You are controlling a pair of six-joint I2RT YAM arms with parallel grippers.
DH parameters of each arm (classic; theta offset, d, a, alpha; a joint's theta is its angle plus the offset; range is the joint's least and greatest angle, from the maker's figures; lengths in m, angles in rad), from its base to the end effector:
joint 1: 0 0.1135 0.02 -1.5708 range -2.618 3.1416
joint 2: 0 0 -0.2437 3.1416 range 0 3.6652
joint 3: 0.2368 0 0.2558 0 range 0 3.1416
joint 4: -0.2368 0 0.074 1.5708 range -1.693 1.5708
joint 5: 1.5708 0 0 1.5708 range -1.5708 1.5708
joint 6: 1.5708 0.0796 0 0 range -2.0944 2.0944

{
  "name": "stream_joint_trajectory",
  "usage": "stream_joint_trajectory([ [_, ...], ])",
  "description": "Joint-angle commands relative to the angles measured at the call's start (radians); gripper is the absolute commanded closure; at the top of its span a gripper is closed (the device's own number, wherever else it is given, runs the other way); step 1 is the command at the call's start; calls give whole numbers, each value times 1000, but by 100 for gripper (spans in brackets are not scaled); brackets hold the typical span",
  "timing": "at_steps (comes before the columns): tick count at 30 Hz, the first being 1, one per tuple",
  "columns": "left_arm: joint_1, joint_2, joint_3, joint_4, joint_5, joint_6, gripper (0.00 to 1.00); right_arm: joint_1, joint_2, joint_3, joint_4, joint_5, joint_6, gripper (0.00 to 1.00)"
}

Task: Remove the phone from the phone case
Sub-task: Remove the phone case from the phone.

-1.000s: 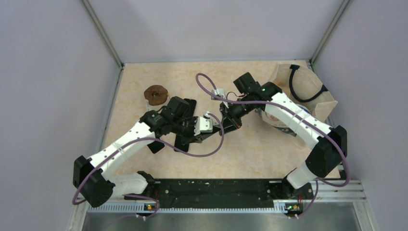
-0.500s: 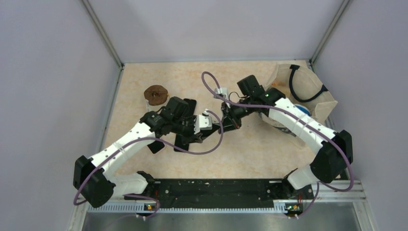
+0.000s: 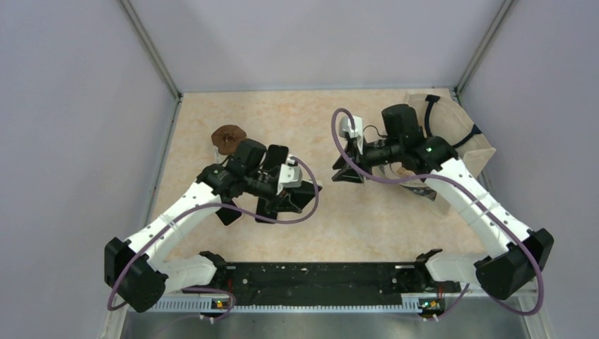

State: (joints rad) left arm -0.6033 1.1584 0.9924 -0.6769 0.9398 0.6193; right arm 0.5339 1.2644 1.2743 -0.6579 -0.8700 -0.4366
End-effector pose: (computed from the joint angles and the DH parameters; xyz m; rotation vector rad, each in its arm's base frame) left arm 0.1760 -0.1993 0.2646 1.6032 1.5496 -1.1050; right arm 0.2225 0.2022 0.3327 -1.3877 1.6070 1.0102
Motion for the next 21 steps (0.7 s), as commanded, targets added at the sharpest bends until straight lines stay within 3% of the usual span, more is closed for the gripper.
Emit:
stream_joint_trajectory([
  [1, 35, -20, 4, 94, 117, -46, 100, 0, -73, 48, -131, -76, -134, 57],
  [5, 48, -10, 7, 121, 124, -84, 100, 0, -102, 77, -182, -190, -155, 51],
  [12, 58, 20, 14, 166, 137, -156, 100, 2, -84, 127, -176, -350, -166, 53],
  [21, 61, 34, 12, 194, 131, -181, 100, 38, -46, 123, -81, -334, -86, 53],
])
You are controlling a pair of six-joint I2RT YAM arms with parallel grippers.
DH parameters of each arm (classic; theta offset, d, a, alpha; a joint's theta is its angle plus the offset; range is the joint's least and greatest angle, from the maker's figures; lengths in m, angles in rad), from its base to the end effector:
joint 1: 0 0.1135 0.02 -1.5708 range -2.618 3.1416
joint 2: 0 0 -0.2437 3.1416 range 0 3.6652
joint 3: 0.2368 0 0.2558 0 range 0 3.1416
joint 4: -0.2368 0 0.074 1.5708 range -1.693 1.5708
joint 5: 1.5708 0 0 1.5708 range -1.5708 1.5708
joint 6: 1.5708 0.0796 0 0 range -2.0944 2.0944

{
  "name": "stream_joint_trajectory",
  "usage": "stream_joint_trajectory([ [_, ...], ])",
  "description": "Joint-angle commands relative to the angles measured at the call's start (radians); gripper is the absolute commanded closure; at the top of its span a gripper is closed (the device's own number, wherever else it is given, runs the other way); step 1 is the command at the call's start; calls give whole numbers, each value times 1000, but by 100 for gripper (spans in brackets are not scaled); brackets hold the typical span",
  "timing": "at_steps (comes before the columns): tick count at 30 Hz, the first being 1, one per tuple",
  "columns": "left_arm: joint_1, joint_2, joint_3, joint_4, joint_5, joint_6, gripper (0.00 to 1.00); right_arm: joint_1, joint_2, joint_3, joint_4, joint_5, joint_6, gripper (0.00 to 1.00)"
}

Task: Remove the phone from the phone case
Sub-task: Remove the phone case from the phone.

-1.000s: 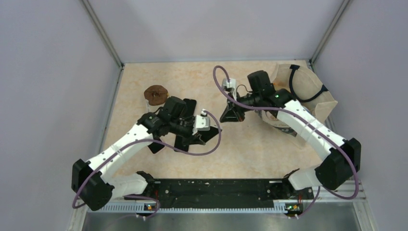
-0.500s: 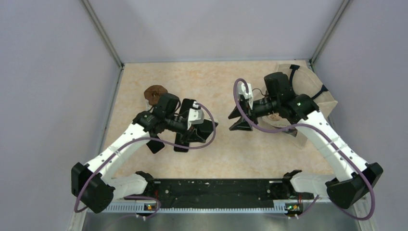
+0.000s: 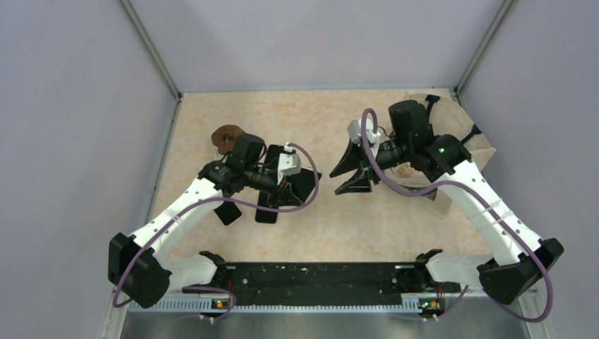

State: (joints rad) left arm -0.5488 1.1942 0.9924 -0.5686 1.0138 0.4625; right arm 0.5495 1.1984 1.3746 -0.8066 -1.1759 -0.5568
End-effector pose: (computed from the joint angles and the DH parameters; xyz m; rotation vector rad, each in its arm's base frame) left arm 0.1945 -0.1981 0.2682 1.4593 1.6098 -1.2121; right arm 0.1749 0.1933 0.3815 -1.5420 1.2753 1.2598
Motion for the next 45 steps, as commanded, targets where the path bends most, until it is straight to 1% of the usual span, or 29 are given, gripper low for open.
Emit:
stream_joint_trajectory([
  [1, 6, -3, 12, 85, 58, -24, 100, 25, 28, 21, 79, -24, 44, 53],
  [9, 7, -9, 6, 90, 55, -27, 100, 41, 69, 18, 124, 1, 81, 54],
  [26, 7, -15, 3, 98, 66, -29, 100, 43, 87, -17, 225, 61, 183, 57],
  [36, -5, -1, 20, 97, 94, -32, 100, 57, 124, -30, 305, 166, 253, 58],
  [45, -34, -3, 33, 62, 83, 9, 100, 59, 172, -11, 319, 241, 272, 59],
])
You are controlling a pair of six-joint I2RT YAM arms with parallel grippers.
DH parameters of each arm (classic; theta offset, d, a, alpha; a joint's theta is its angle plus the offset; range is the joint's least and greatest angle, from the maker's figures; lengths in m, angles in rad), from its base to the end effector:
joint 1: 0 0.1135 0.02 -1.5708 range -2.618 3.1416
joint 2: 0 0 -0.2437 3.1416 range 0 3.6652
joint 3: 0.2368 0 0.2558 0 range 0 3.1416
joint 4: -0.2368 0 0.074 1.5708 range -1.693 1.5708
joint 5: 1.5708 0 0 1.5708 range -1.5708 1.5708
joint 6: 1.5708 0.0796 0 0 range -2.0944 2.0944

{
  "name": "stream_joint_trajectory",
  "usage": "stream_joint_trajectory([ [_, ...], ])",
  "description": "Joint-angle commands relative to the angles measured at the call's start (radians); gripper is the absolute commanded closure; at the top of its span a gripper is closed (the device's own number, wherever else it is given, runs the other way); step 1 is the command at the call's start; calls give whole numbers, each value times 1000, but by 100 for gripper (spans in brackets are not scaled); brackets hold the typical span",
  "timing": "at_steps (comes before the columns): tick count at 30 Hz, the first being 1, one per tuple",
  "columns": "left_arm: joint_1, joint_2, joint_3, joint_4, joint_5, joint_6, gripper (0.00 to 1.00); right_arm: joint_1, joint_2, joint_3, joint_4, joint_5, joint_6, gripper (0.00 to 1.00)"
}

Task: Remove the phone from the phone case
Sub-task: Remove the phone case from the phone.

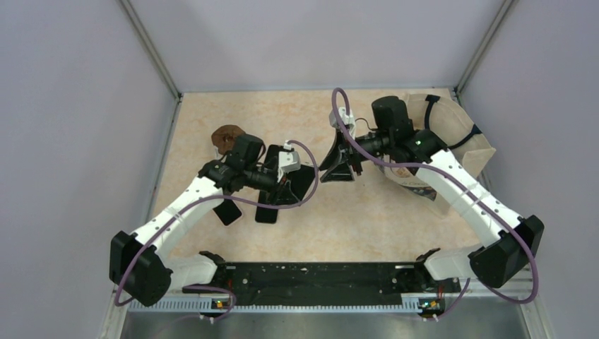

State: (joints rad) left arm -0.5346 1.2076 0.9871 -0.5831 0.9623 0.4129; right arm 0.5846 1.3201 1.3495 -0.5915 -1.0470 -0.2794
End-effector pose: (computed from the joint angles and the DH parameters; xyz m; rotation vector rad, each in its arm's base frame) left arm 0.2009 -0.1949 0.2594 1.4011 1.7276 -1.1877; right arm 0.2143 0.2245 0.3562 -1.3925 1.5237 1.2871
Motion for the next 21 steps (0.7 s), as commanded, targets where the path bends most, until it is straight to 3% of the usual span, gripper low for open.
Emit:
stream_joint_trajectory([
  [1, -49, -16, 39, 75, 134, 61, 100, 25, 54, 15, 107, 112, -2, 59],
  [21, -85, 12, 77, 41, 138, 105, 100, 53, 126, 24, 158, 169, 33, 59],
])
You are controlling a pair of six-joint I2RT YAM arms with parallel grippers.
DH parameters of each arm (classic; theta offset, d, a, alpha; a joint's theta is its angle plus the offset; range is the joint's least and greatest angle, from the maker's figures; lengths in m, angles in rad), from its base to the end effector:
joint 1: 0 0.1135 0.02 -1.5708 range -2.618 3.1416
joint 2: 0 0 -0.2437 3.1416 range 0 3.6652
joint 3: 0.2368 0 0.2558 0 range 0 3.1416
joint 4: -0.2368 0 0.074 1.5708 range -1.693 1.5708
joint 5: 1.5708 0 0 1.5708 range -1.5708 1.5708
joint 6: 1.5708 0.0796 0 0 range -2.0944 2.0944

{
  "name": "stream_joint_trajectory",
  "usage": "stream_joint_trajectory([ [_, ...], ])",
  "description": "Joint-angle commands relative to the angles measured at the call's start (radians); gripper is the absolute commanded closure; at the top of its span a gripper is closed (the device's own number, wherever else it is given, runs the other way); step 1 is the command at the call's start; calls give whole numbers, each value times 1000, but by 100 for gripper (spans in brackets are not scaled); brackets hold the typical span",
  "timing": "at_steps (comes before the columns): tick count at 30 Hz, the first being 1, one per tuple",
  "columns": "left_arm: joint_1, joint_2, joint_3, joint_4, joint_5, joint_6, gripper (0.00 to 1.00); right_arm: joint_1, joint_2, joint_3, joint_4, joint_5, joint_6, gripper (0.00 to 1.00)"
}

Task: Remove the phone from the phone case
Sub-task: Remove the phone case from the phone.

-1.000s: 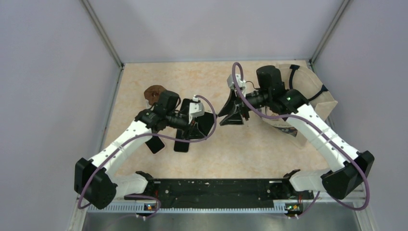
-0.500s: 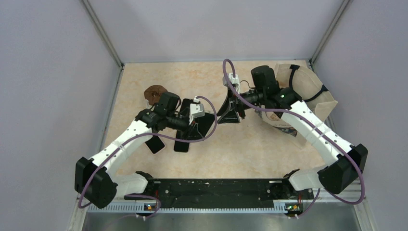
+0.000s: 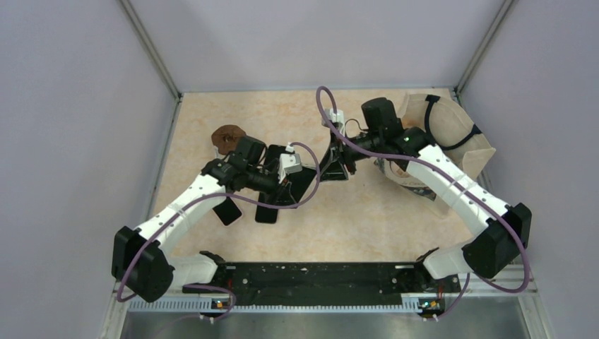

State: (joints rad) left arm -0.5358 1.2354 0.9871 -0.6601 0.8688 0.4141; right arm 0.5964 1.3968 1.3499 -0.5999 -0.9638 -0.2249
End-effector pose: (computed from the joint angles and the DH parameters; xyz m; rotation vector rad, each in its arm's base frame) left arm 0.2034 -0.1915 0.2418 1.3850 1.8870 -1.1188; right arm 0.2316 0.2362 0.3298 -1.3356 1.7018 1.2687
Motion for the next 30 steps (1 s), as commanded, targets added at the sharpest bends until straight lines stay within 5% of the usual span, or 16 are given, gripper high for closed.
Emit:
stream_joint_trajectory([
  [1, -85, -13, 80, 116, 235, 107, 100, 42, 51, 21, 175, 89, -17, 59],
  [30, -90, -8, 84, 91, 326, 146, 100, 43, 79, -47, 314, 101, 29, 64],
])
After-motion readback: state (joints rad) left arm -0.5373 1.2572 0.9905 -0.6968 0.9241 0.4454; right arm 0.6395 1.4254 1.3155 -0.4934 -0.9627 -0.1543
